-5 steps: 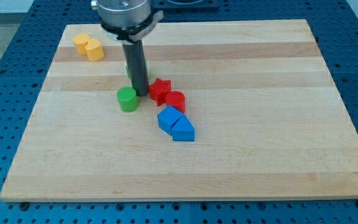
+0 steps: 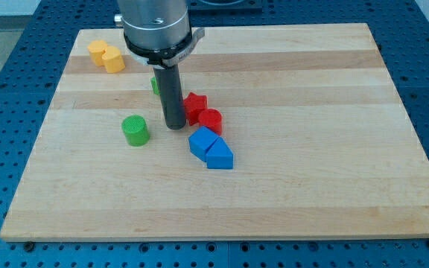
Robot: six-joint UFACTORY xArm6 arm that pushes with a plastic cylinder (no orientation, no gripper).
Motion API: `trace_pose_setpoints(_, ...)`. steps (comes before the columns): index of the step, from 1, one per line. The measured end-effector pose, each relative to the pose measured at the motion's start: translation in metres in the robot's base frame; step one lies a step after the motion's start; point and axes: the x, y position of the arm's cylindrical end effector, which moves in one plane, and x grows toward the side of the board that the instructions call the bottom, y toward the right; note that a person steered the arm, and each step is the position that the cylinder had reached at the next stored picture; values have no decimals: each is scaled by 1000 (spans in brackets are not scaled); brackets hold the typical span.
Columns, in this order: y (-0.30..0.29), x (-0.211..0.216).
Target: Place green circle left diagonally towards green star
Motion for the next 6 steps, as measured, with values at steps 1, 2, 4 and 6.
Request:
trace_pose_setpoints(1, 0, 1)
trace_pose_setpoints(2, -1, 2)
trace_pose_setpoints(4, -8, 12)
trace_pose_setpoints(6, -27, 12)
